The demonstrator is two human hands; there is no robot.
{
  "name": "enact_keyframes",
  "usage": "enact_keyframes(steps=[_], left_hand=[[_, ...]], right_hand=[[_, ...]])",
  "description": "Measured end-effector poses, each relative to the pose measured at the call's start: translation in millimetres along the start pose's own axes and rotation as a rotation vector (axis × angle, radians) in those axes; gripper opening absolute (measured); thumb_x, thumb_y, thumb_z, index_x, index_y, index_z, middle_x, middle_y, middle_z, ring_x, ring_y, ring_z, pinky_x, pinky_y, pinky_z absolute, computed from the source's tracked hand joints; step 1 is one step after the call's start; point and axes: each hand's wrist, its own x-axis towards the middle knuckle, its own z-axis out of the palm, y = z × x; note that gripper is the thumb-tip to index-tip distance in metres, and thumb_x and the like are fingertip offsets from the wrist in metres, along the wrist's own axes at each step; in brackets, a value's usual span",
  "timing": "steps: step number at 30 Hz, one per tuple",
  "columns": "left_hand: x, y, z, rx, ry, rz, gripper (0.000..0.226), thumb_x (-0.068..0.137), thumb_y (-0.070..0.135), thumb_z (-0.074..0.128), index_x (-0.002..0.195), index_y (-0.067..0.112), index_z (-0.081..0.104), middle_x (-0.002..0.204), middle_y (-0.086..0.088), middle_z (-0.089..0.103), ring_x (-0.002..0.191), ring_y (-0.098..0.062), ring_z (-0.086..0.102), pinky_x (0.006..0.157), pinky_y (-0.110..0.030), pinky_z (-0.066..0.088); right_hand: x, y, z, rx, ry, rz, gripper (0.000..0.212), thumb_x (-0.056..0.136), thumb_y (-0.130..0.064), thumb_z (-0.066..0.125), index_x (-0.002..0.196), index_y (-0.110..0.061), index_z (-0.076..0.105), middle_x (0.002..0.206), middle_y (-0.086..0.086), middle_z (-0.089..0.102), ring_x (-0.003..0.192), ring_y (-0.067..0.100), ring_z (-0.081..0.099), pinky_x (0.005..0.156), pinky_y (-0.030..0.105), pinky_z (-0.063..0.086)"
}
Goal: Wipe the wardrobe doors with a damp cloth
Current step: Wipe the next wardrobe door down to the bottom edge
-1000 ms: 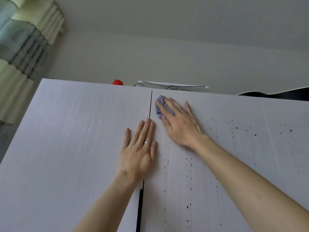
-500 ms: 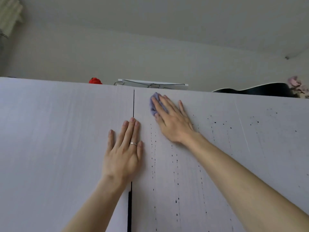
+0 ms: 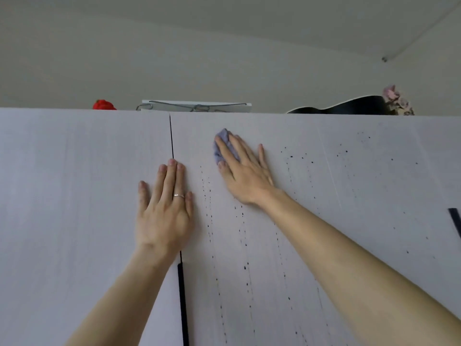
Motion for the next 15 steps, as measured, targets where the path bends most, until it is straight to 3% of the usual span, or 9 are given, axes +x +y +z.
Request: enact_keyframes(steps=[2,6,9,11,15], left_hand=[[-0.3,5.7,-6.4,-0.017,-0.044,-0.018,0.058,0.105,0.034,0.007,0.159,0.019,-0.007,0.164,0.008,-0.015,0.151,-0.008,-0.015,0.122,-0.044,-0.007],[0.0,14.6,-11.9,-0.002,-0.084,-0.063,0.060,0.107,0.026,0.016,0.159,0.018,-0.012,0.161,0.009,-0.024,0.152,-0.011,-0.018,0.123,-0.044,-0.007],[2.0,20.7,-11.4,0.005,-0.095,-0.119,0.063,0.104,0.021,0.019,0.159,0.018,-0.012,0.165,0.006,-0.020,0.153,-0.013,-0.017,0.123,-0.045,-0.007],[0.0,25.5,-9.5,-0.010,-0.087,-0.164,0.066,0.102,0.019,0.020,0.159,0.018,-0.011,0.166,0.007,-0.018,0.153,-0.013,-0.016,0.123,-0.045,-0.007],[-2.0,33.9,-5.0,-0.055,-0.057,-0.223,0.066,0.101,0.019,0.024,0.161,0.022,-0.005,0.167,0.010,-0.012,0.153,-0.011,-0.012,0.124,-0.045,-0.006]], right_hand=[[2.2,33.7,-9.8,-0.025,-0.014,0.089,0.055,0.107,-0.046,0.012,0.157,-0.038,-0.010,0.166,-0.010,-0.015,0.151,0.005,-0.015,0.121,0.049,-0.015],[2.4,94.0,-21.5,0.075,0.050,0.494,0.057,0.106,-0.048,0.010,0.158,-0.034,-0.011,0.166,-0.005,-0.017,0.152,0.010,-0.015,0.120,0.054,-0.015],[9.2,87.3,-18.9,0.145,0.097,0.604,0.058,0.106,-0.043,0.014,0.159,-0.030,-0.006,0.167,-0.001,-0.014,0.153,0.014,-0.014,0.119,0.056,-0.015],[4.5,65.6,-10.3,0.175,0.119,0.561,0.057,0.107,-0.041,0.016,0.159,-0.030,-0.003,0.167,0.000,-0.013,0.153,0.015,-0.013,0.119,0.056,-0.016],[-24.5,70.2,-3.1,-0.008,0.064,0.045,0.056,0.107,-0.043,0.015,0.159,-0.034,-0.005,0.167,-0.005,-0.012,0.152,0.009,-0.013,0.117,0.049,-0.020]])
